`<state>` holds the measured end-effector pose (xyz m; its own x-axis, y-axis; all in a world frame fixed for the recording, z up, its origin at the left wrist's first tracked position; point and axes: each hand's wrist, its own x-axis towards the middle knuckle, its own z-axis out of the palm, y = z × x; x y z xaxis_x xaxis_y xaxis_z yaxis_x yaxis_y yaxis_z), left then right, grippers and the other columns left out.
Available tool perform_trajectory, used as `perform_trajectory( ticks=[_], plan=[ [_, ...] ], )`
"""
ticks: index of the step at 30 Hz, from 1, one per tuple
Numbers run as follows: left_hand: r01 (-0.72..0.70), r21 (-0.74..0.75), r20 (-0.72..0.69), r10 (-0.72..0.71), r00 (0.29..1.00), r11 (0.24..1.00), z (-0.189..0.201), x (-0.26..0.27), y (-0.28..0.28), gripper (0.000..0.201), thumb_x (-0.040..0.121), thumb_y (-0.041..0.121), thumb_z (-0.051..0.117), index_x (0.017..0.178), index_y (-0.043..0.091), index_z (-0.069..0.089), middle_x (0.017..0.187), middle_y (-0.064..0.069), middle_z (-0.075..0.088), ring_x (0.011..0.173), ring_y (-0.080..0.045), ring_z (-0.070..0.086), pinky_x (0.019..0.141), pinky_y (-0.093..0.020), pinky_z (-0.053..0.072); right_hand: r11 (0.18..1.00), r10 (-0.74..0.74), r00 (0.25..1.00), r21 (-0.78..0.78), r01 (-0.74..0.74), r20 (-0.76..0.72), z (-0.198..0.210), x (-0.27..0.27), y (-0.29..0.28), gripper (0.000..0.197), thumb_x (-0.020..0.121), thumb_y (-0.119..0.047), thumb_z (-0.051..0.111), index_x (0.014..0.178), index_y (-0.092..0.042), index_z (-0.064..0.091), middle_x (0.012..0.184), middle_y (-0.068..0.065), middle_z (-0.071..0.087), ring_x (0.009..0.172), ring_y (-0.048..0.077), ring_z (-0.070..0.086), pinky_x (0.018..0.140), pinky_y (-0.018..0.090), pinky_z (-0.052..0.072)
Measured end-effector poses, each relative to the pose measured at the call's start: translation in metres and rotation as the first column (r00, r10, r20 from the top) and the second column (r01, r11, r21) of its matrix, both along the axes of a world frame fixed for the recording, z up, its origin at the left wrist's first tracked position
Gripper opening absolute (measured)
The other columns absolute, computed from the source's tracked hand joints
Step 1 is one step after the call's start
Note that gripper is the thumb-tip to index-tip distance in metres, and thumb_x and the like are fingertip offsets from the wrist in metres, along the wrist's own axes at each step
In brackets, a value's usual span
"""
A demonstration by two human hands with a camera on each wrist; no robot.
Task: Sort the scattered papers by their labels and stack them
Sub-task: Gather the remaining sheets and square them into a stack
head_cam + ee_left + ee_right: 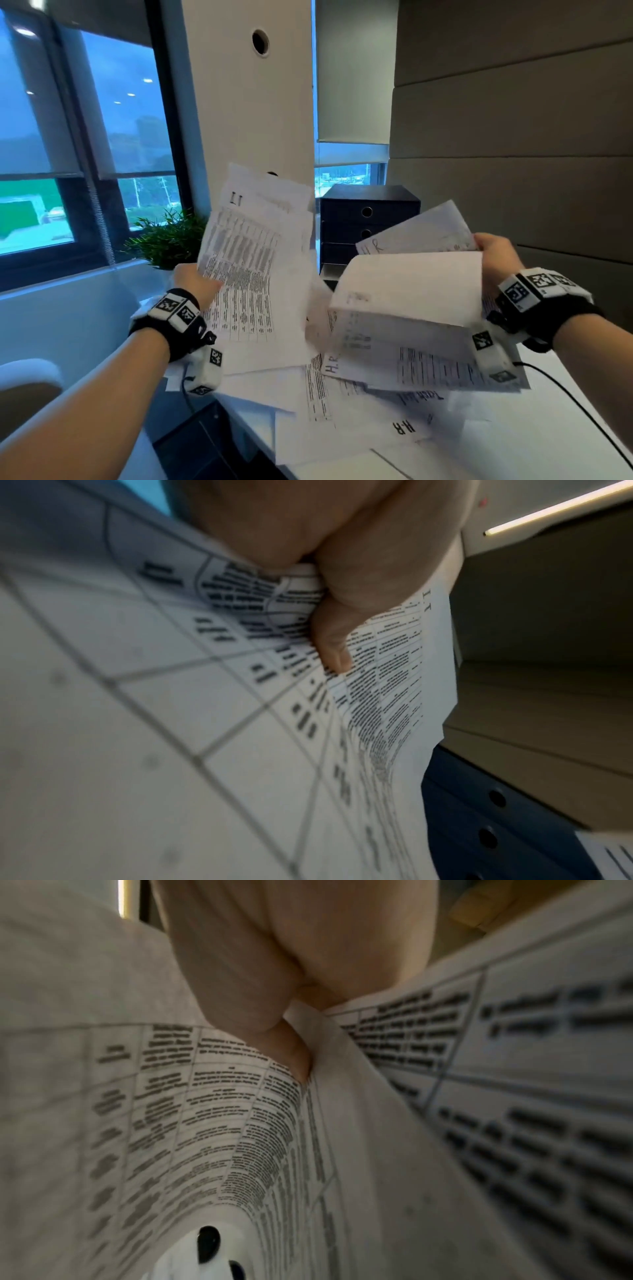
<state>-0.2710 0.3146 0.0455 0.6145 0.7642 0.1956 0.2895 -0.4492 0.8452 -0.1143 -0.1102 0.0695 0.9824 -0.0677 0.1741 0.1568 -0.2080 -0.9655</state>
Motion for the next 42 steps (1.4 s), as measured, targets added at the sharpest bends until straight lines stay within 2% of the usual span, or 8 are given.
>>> perform_trajectory(
  ticks=[5, 11, 17, 19, 22, 27, 34, 42],
  plan=[
    [-0.039, -0.168, 0.069, 0.051, 0.996, 0.985, 0.004, -0.011, 0.009, 0.062, 0.080, 0.013, 0.074, 0.131, -0.008, 0.044, 0.127, -0.021, 0.056, 0.112, -0.038, 0.056, 0.098, -0.046, 0.045, 0.970, -0.046, 0.999, 0.240, 0.051, -0.026, 0.010, -0.011, -0.003, 0.017, 0.088, -0.003, 0.051, 0.089, 0.001, 0.068, 0.067, 0.014, 0.066, 0.047, 0.024, 0.061, 0.047, 0.033, 0.051],
    [0.006, -0.265, 0.194, 0.047, 0.980, 0.964, -0.014, 0.005, -0.007, 0.046, 0.083, 0.012, 0.071, 0.125, -0.002, 0.056, 0.126, -0.014, 0.060, 0.112, -0.031, 0.059, 0.099, -0.040, 0.044, 0.929, -0.101, 0.995, 0.359, 0.091, 0.011, 0.005, -0.009, -0.015, 0.018, 0.083, 0.003, 0.052, 0.077, -0.003, 0.068, 0.059, 0.008, 0.066, 0.060, 0.023, 0.058, 0.057, 0.035, 0.052],
    [-0.034, -0.359, 0.174, 0.102, 0.979, 0.933, -0.017, 0.027, -0.033, 0.075, 0.085, 0.021, 0.071, 0.143, -0.006, 0.032, 0.139, -0.025, 0.046, 0.124, -0.037, 0.049, 0.098, -0.041, 0.041, 0.991, -0.057, 0.996, -0.124, 0.049, -0.064, -0.012, -0.011, -0.019, 0.008, 0.079, -0.005, 0.068, 0.077, 0.000, 0.062, 0.083, 0.015, 0.067, 0.069, 0.022, 0.059, 0.051, 0.020, 0.049],
    [-0.033, -0.353, 0.106, 0.075, 0.992, 0.935, -0.029, 0.037, -0.040, 0.083, 0.086, 0.025, 0.069, 0.147, -0.004, 0.020, 0.149, -0.024, 0.033, 0.133, -0.039, 0.038, 0.107, -0.045, 0.035, 0.971, 0.016, 0.990, -0.233, -0.050, -0.143, -0.041, -0.012, -0.013, 0.007, 0.072, -0.007, 0.075, 0.074, -0.004, 0.069, 0.081, 0.016, 0.072, 0.069, 0.027, 0.065, 0.063, 0.036, 0.059],
    [-0.041, -0.355, 0.058, 0.065, 0.996, 0.934, -0.050, 0.051, -0.046, 0.091, 0.081, 0.032, 0.073, 0.147, -0.002, 0.020, 0.150, -0.022, 0.032, 0.134, -0.040, 0.037, 0.107, -0.052, 0.036, 0.913, 0.118, 0.967, -0.359, -0.195, -0.224, -0.081, -0.006, -0.006, 0.012, 0.065, 0.003, 0.077, 0.070, -0.006, 0.072, 0.082, 0.018, 0.073, 0.077, 0.030, 0.069, 0.080, 0.052, 0.057],
    [-0.040, -0.390, 0.028, 0.055, 0.998, 0.920, -0.059, 0.067, -0.046, 0.093, 0.076, 0.040, 0.075, 0.146, 0.001, 0.027, 0.148, -0.021, 0.036, 0.130, -0.040, 0.041, 0.106, -0.052, 0.038, 0.714, 0.219, 0.926, -0.596, -0.367, -0.307, -0.131, 0.013, -0.005, 0.019, 0.067, -0.024, 0.072, 0.086, -0.022, 0.072, 0.098, 0.007, 0.072, 0.096, 0.026, 0.067, 0.086, 0.040, 0.056],
    [-0.143, -0.264, 0.109, 0.176, 0.978, 0.954, 0.004, 0.055, -0.016, 0.065, 0.086, 0.027, 0.069, 0.133, -0.010, 0.045, 0.132, -0.028, 0.052, 0.120, -0.040, 0.052, 0.100, -0.047, 0.043, 0.567, 0.196, 0.930, -0.738, -0.367, -0.312, -0.109, -0.006, 0.002, 0.026, 0.089, -0.013, 0.057, 0.113, -0.013, 0.068, 0.115, 0.007, 0.067, 0.110, 0.025, 0.061, 0.095, 0.035, 0.049],
    [-0.013, -0.336, 0.252, 0.103, 0.962, 0.942, 0.046, 0.027, 0.000, 0.053, 0.089, 0.022, 0.065, 0.131, -0.006, 0.048, 0.132, -0.025, 0.053, 0.119, -0.035, 0.055, 0.093, -0.037, 0.046, 0.678, 0.123, 0.961, -0.686, -0.264, -0.248, -0.102, -0.009, 0.001, 0.016, 0.086, -0.008, 0.062, 0.100, -0.004, 0.069, 0.102, 0.009, 0.067, 0.093, 0.024, 0.060, 0.088, 0.033, 0.050]
  ],
)
